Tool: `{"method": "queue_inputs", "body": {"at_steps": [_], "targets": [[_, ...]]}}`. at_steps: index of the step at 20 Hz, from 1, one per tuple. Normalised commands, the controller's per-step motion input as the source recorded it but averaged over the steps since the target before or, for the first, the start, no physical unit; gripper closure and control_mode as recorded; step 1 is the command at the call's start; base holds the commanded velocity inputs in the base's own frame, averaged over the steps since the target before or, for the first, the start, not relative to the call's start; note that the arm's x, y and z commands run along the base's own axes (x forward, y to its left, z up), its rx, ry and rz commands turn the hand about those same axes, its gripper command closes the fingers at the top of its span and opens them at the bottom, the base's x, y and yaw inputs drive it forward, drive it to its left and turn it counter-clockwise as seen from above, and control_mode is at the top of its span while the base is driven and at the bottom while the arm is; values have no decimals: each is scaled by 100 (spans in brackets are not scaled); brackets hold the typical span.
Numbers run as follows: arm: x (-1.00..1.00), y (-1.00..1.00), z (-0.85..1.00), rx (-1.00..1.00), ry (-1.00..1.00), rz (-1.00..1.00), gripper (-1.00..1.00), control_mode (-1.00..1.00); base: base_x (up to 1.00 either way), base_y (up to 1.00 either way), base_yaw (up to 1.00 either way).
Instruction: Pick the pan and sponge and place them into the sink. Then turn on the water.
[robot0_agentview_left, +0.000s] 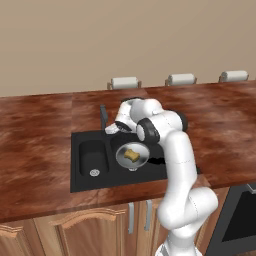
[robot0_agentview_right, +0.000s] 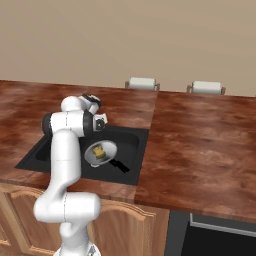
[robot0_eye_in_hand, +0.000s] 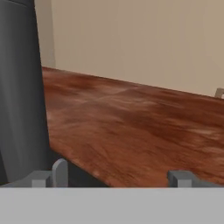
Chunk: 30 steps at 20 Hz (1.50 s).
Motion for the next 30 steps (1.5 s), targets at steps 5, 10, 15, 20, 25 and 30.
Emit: {"method": "queue_inputs", "body": {"at_steps": [5, 10, 15, 20, 25, 30], "targets": [[-9, -1, -22, 0, 1, 2, 100, -100, 0, 0, 0], [-2, -2, -14, 1, 0, 1, 100, -100, 0, 0, 0], [0, -7, -12, 3, 0, 0, 100, -100, 0, 0, 0], [2, -11, -10, 4, 0, 0, 100, -100, 0, 0, 0], [14, -12, -5, 8, 1, -1, 100, -100, 0, 0, 0], [6, -36, -5, 11, 3, -7, 100, -100, 0, 0, 0]]}}
